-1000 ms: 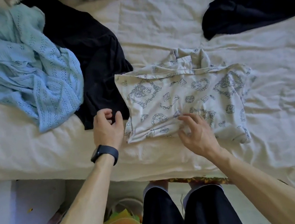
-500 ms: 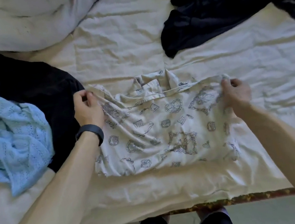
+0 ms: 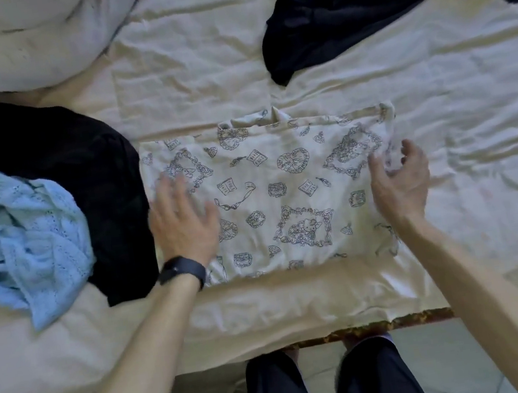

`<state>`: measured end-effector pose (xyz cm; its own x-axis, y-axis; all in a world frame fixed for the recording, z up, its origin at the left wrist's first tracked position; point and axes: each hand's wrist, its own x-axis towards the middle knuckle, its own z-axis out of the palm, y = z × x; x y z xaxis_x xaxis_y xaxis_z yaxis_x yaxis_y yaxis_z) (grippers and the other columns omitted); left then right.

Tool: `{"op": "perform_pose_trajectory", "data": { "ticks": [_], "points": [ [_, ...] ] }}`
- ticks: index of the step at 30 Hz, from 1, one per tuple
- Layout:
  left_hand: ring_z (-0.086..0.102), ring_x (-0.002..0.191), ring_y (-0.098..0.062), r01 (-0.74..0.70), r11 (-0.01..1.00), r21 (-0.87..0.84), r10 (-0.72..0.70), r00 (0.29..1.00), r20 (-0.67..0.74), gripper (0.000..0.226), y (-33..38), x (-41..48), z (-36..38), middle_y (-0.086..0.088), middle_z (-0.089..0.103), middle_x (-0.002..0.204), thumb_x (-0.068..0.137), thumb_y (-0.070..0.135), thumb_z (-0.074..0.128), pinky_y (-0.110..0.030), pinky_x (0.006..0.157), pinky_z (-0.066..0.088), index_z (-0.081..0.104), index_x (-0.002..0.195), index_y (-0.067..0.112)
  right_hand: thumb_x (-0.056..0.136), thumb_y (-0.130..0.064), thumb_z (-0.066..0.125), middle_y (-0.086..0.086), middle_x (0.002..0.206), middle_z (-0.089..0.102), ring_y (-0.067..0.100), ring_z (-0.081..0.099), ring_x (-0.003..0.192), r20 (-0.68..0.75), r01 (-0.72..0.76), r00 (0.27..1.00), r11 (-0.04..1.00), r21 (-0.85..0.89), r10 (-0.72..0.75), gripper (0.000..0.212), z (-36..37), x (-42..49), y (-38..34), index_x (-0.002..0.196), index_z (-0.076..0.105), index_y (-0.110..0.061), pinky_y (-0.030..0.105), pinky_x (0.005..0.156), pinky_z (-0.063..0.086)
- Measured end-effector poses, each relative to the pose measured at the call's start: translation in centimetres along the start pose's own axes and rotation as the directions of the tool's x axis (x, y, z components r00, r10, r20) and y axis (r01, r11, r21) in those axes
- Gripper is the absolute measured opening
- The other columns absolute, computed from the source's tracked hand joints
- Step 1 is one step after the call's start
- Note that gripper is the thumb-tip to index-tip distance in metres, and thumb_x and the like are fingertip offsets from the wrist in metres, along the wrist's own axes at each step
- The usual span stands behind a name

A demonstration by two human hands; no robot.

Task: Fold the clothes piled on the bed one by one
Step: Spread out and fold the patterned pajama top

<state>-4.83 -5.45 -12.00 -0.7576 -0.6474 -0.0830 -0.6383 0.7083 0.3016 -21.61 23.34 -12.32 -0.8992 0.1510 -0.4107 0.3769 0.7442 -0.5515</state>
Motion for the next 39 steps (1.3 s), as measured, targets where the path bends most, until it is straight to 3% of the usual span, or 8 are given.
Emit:
{"op": "perform_pose_trajectory", "data": {
  "ticks": [4, 7, 10, 14, 25, 29, 33, 39],
  "points": [
    [0.020, 0.152, -0.031, -0.247, 0.967, 0.065, 0.223, 0.941, 0.253, 0.069, 2.5, -6.7, 1.8, -0.009, 0.021, 0.165, 0.092, 0.053, 0.047, -0.061, 0.118, 0.016, 0.035, 0.155, 0.028, 0.092, -0.059, 0.063, 0.015, 0.147, 0.042, 0.031, 0.035, 0.137, 0.017, -0.136, 0.990, 0.987, -0.091, 0.138, 0.076, 0.1, -6.7, 2.7, 0.147, 0.038, -0.014, 0.046, 0.115, 0.027],
    [0.034, 0.142, -0.039, 0.155, 0.987, -0.029, -0.154, 0.987, 0.049, 0.069, 2.0, -9.9, 1.8, -0.019, 0.033, 0.156, 0.088, 0.044, 0.067, -0.061, 0.108, 0.032, 0.042, 0.147, 0.020, 0.092, -0.061, 0.059, 0.013, 0.134, 0.052, 0.033, 0.050, 0.125, 0.005, -0.439, 0.898, 0.894, 0.087, 0.440, 0.067, -0.5, -9.4, 5.7, 0.134, 0.046, -0.011, 0.053, 0.108, 0.042],
    [0.045, 0.127, -0.037, 0.745, 0.574, -0.340, -0.795, 0.607, -0.013, 0.072, 1.0, -10.8, 0.4, -0.017, 0.038, 0.147, 0.086, 0.047, 0.070, -0.052, 0.099, 0.044, 0.037, 0.143, 0.018, 0.097, -0.061, 0.054, 0.008, 0.119, 0.062, 0.023, 0.067, 0.103, 0.199, -0.619, 0.783, 0.708, 0.341, 0.589, 0.054, -1.4, -10.9, 7.1, 0.120, 0.056, -0.012, 0.047, 0.082, 0.060],
    [0.058, 0.095, -0.027, 0.847, -0.097, -0.523, -0.886, 0.165, 0.433, 0.054, -1.0, -9.4, -1.3, -0.009, 0.058, 0.112, 0.093, 0.057, 0.056, -0.035, 0.086, 0.051, 0.056, 0.119, 0.009, 0.102, -0.051, 0.054, 0.004, 0.109, 0.070, 0.015, 0.075, 0.087, 0.438, -0.721, 0.686, 0.466, 0.512, 0.581, 0.032, -1.1, -11.1, 6.2, 0.116, 0.059, -0.022, 0.032, 0.063, 0.061],
    [0.063, 0.096, -0.030, 0.848, -0.071, -0.525, -0.788, 0.275, 0.551, 0.030, -7.0, -8.6, -3.5, -0.015, 0.063, 0.107, 0.102, 0.026, 0.053, -0.043, 0.082, 0.058, 0.062, 0.118, 0.002, 0.103, -0.016, 0.056, 0.015, 0.122, 0.064, 0.028, 0.070, 0.099, 0.176, -0.629, 0.753, 0.618, 0.471, 0.634, 0.007, -3.7, -8.3, 7.7, 0.108, 0.056, -0.012, 0.042, 0.081, 0.061],
    [0.059, 0.100, -0.032, 0.825, 0.305, -0.476, -0.856, 0.457, 0.242, 0.037, -4.8, -9.5, -2.2, -0.024, 0.057, 0.125, 0.096, 0.023, 0.057, -0.034, 0.079, 0.048, 0.054, 0.125, -0.001, 0.092, -0.018, 0.063, 0.017, 0.132, 0.054, 0.030, 0.057, 0.112, 0.018, -0.544, 0.834, 0.816, 0.196, 0.552, 0.033, -3.6, -9.9, 7.0, 0.121, 0.049, -0.009, 0.044, 0.092, 0.048],
    [0.040, 0.137, -0.041, 0.215, 0.963, -0.164, -0.227, 0.972, -0.055, 0.062, -0.6, -8.3, -1.4, -0.024, 0.040, 0.149, 0.089, 0.031, 0.065, -0.050, 0.108, 0.034, 0.048, 0.142, 0.003, 0.096, -0.033, 0.062, 0.016, 0.157, 0.033, 0.032, 0.029, 0.146, -0.061, 0.048, 0.996, 0.949, -0.311, -0.071, 0.060, -0.6, -11.4, 4.1, 0.146, 0.042, -0.008, 0.046, 0.119, 0.022],
    [-0.024, 0.150, -0.014, -0.449, 0.875, 0.178, 0.306, 0.800, 0.515, 0.068, 3.5, -6.3, 5.2, 0.005, -0.015, 0.167, 0.096, 0.053, 0.010, -0.049, 0.116, -0.022, -0.008, 0.159, 0.033, 0.106, -0.047, 0.018, 0.002, 0.172, 0.001, 0.020, -0.008, 0.158, 0.498, 0.706, 0.706, 0.562, -0.431, -0.504, 0.062, 8.7, -11.4, 0.3, 0.164, 0.012, -0.026, 0.052, 0.127, 0.000]
  ]
}}
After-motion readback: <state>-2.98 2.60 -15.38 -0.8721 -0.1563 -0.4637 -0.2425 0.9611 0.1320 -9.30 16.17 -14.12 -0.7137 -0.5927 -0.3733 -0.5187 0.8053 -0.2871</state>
